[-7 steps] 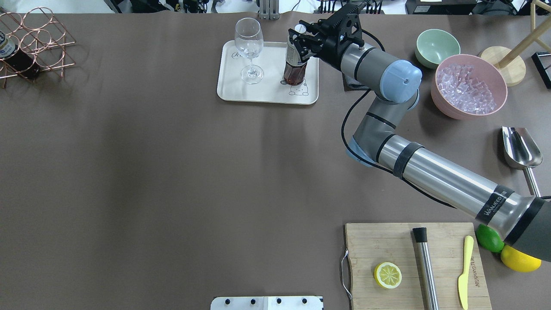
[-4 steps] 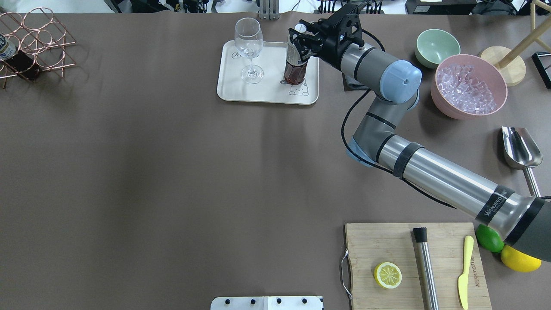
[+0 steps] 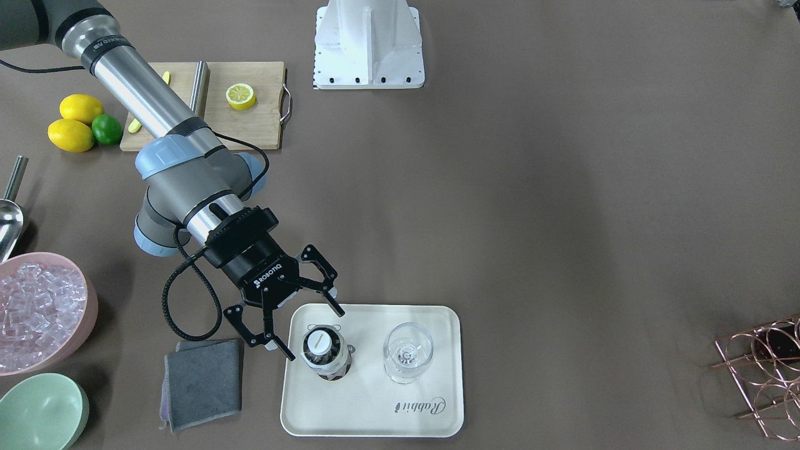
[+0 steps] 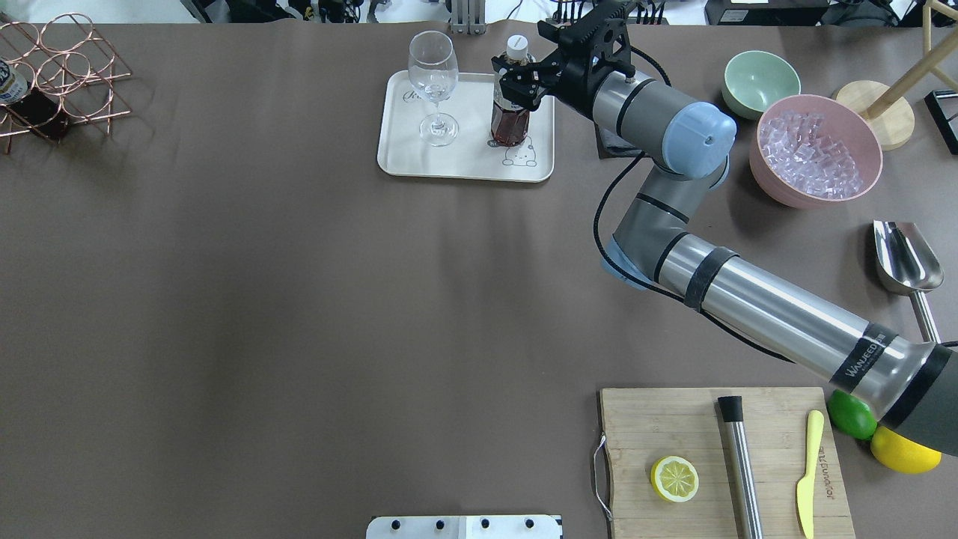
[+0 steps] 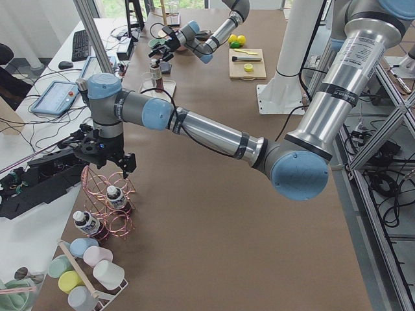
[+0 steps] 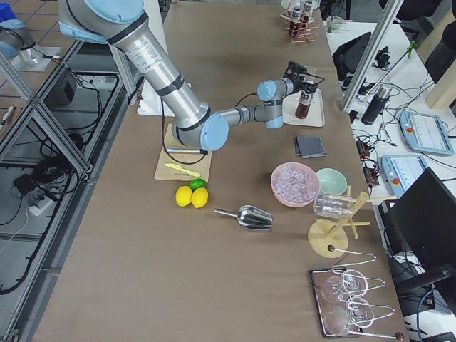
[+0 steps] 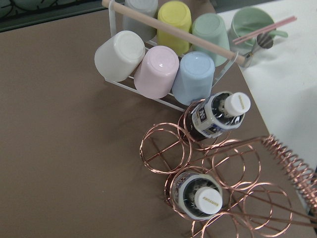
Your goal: Take tea from basket to plate
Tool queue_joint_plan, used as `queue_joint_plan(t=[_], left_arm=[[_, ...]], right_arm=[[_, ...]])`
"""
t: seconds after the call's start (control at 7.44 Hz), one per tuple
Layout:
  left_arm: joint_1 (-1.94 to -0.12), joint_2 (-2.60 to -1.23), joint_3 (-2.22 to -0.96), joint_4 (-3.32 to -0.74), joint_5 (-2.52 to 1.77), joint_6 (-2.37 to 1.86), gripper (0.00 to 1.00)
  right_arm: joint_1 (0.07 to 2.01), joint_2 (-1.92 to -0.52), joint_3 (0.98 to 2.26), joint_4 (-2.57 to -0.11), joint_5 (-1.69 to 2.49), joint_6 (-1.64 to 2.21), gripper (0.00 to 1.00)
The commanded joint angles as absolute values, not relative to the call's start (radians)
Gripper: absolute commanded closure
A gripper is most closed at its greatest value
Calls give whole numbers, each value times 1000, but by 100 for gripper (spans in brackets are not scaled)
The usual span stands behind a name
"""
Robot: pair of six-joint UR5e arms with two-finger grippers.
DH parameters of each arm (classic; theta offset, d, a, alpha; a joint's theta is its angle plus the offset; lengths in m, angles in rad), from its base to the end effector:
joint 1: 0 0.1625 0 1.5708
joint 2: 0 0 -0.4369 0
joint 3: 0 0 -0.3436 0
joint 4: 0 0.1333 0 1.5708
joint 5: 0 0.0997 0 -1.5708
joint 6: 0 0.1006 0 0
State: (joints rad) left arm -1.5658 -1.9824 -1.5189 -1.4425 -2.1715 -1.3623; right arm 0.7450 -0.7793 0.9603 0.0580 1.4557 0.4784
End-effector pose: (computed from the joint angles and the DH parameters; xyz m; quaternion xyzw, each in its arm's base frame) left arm -0.0734 -0.6129 0.4999 -0.1001 0.2975 -0.5690 0.7600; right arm -0.4327 -0.5962 0.2872 0.6455 -0.4482 -0.0620 0.6153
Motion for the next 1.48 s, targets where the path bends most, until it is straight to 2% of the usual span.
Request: queue_joint_plan(t=[0.0, 0.27, 0.54, 0.94, 1.34], left_arm=[[-1588, -1896, -1548, -1424, -2267, -945, 2], [-1598, -1865, -1601, -1390, -2330, -728, 3], [-1601, -1749, -1698, -1359, -2325, -527, 3], [-1585, -1706, -1715, -1371, -2339, -520, 2], [-1528, -1703, -1707, -1371, -2338, -520, 2]], right_arm=[[758, -782, 1008, 54, 1495, 479, 0], [796, -862, 1131, -42, 1608, 480, 0], [883, -888, 1161, -133, 1766, 482, 0], [1004, -1036, 1256, -268, 1926, 498, 0], [1020, -1146, 1325, -409, 2006, 719, 0]])
